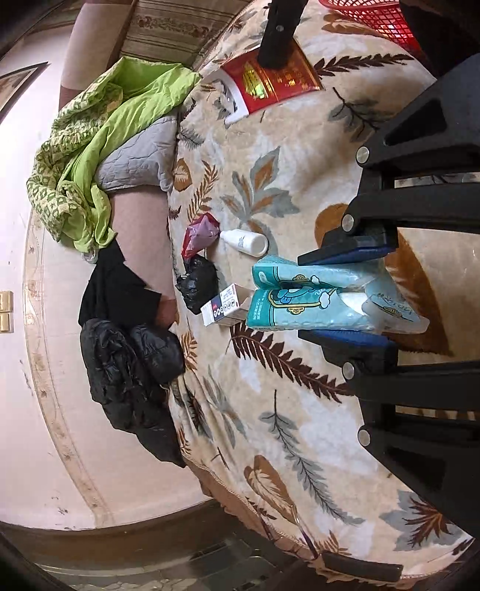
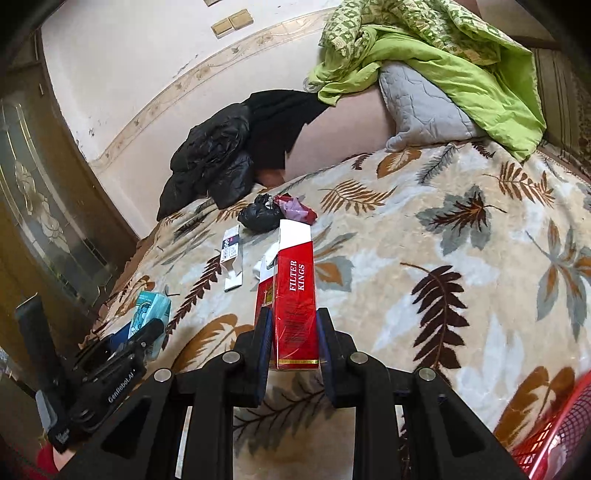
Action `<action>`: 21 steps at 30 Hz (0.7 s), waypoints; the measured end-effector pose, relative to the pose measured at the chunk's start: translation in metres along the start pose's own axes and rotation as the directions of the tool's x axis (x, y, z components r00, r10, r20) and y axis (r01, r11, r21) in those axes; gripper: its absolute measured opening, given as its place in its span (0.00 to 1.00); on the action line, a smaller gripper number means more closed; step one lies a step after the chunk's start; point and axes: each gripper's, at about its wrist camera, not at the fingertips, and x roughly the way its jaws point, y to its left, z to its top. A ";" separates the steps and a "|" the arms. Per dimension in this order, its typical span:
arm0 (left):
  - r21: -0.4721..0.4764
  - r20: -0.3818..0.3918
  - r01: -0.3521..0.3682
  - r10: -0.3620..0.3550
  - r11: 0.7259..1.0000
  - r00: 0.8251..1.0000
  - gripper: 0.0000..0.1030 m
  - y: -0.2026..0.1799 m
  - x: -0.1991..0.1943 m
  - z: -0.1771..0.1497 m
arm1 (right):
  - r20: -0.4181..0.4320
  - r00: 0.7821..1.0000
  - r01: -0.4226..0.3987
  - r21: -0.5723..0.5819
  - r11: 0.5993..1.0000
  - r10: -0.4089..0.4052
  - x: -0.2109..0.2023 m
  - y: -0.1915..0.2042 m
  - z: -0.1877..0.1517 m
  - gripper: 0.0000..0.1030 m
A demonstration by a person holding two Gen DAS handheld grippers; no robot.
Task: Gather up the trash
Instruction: 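Lift and carry the tissue pack and cigarette pack with both tools to the basket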
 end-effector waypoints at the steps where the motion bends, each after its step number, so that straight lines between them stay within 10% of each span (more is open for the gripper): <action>1: 0.005 0.000 -0.009 0.009 1.000 1.000 0.29 -0.001 0.001 -0.001 | 0.001 1.000 0.004 -0.015 1.000 -0.003 0.001 0.004 0.000 0.24; 21: 0.017 -0.020 -0.013 0.013 1.000 1.000 0.29 -0.004 0.014 -0.004 | -0.027 1.000 0.012 -0.083 0.997 -0.014 0.013 0.018 -0.004 0.24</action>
